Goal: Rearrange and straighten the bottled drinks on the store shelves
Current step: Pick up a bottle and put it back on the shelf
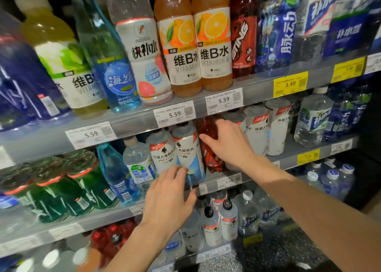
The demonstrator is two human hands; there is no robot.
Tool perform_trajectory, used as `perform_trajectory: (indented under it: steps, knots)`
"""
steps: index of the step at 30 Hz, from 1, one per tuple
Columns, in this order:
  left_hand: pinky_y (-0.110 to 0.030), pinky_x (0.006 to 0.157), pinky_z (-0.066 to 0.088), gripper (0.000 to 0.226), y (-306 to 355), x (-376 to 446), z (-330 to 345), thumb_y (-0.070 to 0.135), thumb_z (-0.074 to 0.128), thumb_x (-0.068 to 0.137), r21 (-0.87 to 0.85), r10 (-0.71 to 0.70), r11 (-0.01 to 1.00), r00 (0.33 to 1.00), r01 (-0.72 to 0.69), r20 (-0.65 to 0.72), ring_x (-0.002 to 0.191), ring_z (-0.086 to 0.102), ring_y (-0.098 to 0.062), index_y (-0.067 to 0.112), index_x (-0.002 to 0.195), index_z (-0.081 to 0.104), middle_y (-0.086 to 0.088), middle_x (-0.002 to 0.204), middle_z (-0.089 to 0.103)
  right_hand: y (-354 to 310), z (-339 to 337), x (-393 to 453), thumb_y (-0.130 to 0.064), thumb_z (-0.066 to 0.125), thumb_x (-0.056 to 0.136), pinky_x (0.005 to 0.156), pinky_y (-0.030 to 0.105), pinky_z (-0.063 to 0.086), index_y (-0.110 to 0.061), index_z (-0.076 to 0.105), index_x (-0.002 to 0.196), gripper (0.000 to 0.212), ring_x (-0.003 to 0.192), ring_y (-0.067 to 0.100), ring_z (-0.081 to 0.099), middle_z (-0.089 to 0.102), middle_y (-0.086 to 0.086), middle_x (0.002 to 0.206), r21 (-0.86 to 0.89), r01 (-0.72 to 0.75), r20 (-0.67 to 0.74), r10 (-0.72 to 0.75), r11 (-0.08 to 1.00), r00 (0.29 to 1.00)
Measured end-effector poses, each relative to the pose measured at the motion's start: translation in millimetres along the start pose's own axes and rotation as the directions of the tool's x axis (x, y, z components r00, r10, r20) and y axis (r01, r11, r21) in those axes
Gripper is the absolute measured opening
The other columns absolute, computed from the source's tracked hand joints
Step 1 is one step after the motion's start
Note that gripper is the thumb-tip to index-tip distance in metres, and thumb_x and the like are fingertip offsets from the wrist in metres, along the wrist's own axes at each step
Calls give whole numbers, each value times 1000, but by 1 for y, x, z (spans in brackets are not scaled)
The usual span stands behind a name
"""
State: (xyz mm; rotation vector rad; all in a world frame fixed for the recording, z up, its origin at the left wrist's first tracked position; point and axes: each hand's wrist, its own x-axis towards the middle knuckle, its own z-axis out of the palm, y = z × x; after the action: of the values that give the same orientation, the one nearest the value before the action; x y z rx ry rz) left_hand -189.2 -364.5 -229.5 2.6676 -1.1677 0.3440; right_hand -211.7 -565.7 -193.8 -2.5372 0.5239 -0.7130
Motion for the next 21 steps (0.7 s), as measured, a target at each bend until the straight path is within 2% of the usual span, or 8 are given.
perform_trajectory:
  steps: [3,6,10,13,18,21]
  knots:
    - [-26,103,42,51,-4,-5,-4,51,50,92,6,15,1000,1000,-15,-4,126,48,-10,28,137,43,12,140,46,-4,6,3,-48,60,93,64,34,40,-16,47,80,38,77,25,52,50,1,81,-26,-63,-17,62,998,998]
    - [-26,103,42,52,-8,-8,-7,50,51,92,5,6,1000,1000,-6,-6,126,48,-10,27,138,43,11,139,47,-7,9,9,-38,54,98,63,33,36,-18,36,65,42,72,27,49,42,-1,69,-16,-131,-1,131,991,991]
    - [-27,103,43,53,-15,-14,-9,50,51,92,5,-3,1000,1000,3,-1,125,48,-10,28,140,40,12,139,46,-12,13,16,-18,50,96,63,34,40,-10,47,69,29,75,33,58,52,9,75,-60,-136,56,140,989,989]
    - [-27,103,43,53,-21,-15,-8,51,49,92,8,-7,1000,1000,7,5,124,48,-8,29,140,39,14,138,46,-12,18,16,-13,52,94,61,35,44,-10,46,66,29,75,35,62,56,12,75,-78,-128,78,134,989,988]
    - [-26,103,42,54,-22,-14,-4,50,50,92,6,-16,1000,1000,16,15,125,48,-9,28,140,39,13,138,47,-15,19,21,-12,52,94,68,38,50,-3,57,84,14,84,39,63,63,20,88,-36,-127,49,129,991,990]
    - [-26,101,42,52,-20,-15,-4,50,49,93,-2,-12,1000,1000,12,20,124,48,-10,28,139,39,12,139,46,-16,20,25,-12,53,93,72,40,52,1,62,97,16,88,41,63,65,23,97,-36,-120,11,121,992,993]
